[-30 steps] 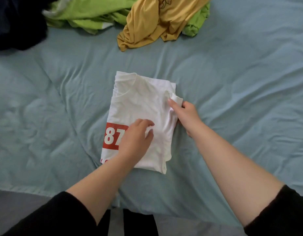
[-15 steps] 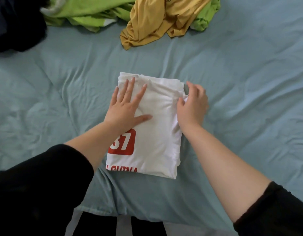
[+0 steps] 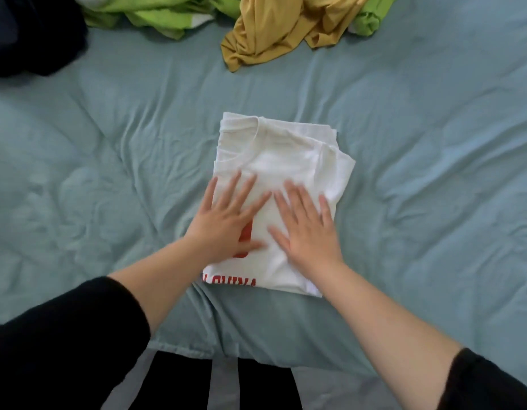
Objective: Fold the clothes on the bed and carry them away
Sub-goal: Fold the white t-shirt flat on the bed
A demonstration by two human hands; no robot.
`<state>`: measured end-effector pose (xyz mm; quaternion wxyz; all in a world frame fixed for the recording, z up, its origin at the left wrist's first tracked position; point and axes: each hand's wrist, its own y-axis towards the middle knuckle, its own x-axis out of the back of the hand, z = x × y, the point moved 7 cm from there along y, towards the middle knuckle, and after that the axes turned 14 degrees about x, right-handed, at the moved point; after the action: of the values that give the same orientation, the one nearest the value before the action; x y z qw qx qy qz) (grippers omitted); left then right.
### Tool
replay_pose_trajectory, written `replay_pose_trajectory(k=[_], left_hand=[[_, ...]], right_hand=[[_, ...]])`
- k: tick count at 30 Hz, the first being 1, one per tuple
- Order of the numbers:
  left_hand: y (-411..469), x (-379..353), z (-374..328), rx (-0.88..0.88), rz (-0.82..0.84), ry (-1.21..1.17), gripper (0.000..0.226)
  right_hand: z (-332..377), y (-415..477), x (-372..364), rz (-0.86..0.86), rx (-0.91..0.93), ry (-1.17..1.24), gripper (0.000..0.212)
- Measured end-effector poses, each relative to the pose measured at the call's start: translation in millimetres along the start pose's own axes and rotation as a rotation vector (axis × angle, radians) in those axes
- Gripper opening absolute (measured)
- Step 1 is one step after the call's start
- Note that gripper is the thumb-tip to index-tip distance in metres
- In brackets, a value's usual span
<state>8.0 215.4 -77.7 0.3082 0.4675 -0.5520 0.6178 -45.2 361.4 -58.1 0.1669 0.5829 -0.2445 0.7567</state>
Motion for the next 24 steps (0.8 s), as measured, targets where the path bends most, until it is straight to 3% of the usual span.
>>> replay_pose_trajectory(k=[3, 6, 7, 9, 10, 12, 15, 18, 21, 24], left_hand=[[-32, -20, 10, -0.009, 0.149, 0.048, 0.104], [-29, 3, 8, 0.115, 0.118, -0.175, 0.109], [-26, 14, 11, 0.243, 0.066, -0.339, 0.107], [-26, 21, 30, 0.602, 0.031, -0.757, 0.088], [-27, 18, 37, 0.756, 0.061, -0.931, 0.073], [-22, 13, 38, 0.894, 0.158, -1.072, 0.048], [-8, 17, 31, 0.869, 0.210, -1.099, 0.032], [1, 31, 12, 0.772, 0.202, -1.260, 0.023], [4, 59, -11, 0.660, 0.184, -1.389, 0.023], [13, 93, -34, 0.536, 0.160, -1.413, 0.028]], right_hand=[[8, -51, -15, 0.132, -0.014, -0.018, 0.067], [8, -45, -6, 0.084, -0.098, 0.209, 0.070], [1, -44, 3, -0.036, -0.206, 0.344, 0.069], [-29, -59, 17, -0.345, -0.609, 0.658, 0.055], [-38, -68, 14, -0.405, -0.809, 0.799, 0.044], [-44, -68, 4, -0.324, -1.013, 0.964, 0.030], [-41, -49, -8, -0.197, -1.100, 1.179, 0.041], [-31, -31, -8, -0.298, -1.063, 1.442, 0.034], [-41, -30, 15, -0.396, -0.923, 1.351, 0.010], [-68, -39, 48, -0.495, -0.860, 1.201, 0.022]])
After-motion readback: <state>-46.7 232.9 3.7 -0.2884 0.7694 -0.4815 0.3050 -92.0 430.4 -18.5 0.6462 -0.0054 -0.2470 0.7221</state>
